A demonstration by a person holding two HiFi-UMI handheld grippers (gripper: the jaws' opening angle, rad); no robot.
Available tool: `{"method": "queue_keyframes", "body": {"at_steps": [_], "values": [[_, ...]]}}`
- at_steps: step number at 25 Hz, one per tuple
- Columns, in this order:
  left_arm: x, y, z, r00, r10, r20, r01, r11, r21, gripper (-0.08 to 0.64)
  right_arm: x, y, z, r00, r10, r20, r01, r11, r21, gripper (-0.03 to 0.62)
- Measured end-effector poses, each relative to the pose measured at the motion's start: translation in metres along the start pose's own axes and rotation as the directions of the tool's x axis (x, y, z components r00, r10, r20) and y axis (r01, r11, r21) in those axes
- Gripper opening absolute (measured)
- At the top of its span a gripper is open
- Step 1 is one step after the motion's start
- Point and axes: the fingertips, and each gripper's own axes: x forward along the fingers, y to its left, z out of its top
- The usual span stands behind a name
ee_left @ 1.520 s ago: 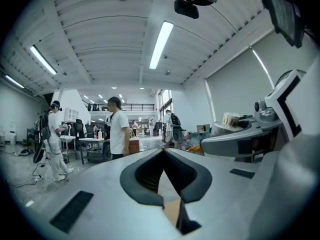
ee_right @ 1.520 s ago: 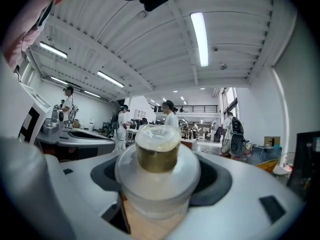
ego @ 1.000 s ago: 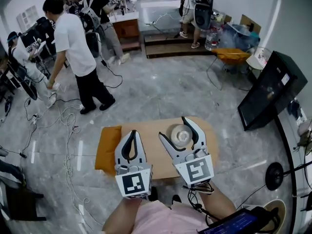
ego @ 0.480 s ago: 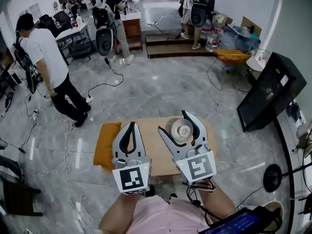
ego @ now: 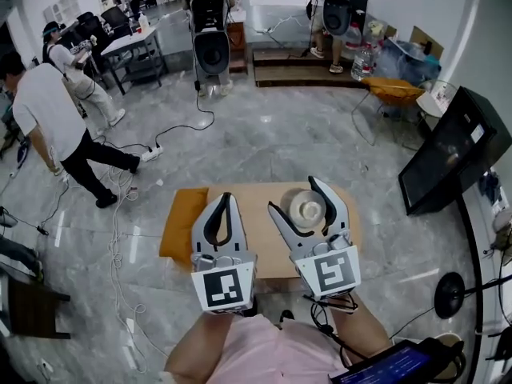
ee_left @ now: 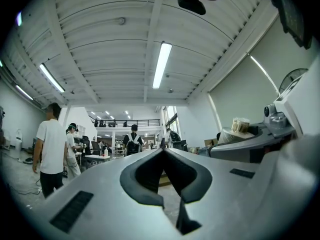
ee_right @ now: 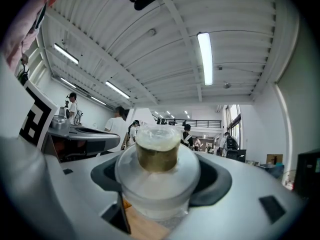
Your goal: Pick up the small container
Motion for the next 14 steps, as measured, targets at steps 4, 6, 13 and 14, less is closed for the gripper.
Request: {"method": "queue_keyframes", "body": {"at_steps": [4,6,13,14], "values": [[-0.0011,0.0007,0.0004,1.000,0.001,0.001,-0.001,1.000,-0.001,0.012,-0.0006,0.0014,-0.0027,1.000,0.002,-0.003,-0.002,1.000,-0.003,0.506],[-0.0013,0.0021,0.0010,1.000,0.004,-0.002,-0.004,1.000,-0.002,0.012,0.0001,0.0023,-0.0021,1.000,0.005,-0.002,-0.005,1.000,-0.008,0.506],[-0.0024,0.0065,-0.0002,1.000,0.008,-0.003,-0.008,1.000,-0.011,0.012,0.0020,0.0063,-0.0002,1.000,0.006,0.004,-0.006,1.000,-0.017,0.506],[-0.0022,0.0064,0.0000,1.000,0.007,-0.003,-0.008,1.000,-0.011,0.012,0.0021,0.0062,0.0001,1.000,0.005,0.005,-0.005,1.000,-0.018,0.506]]}}
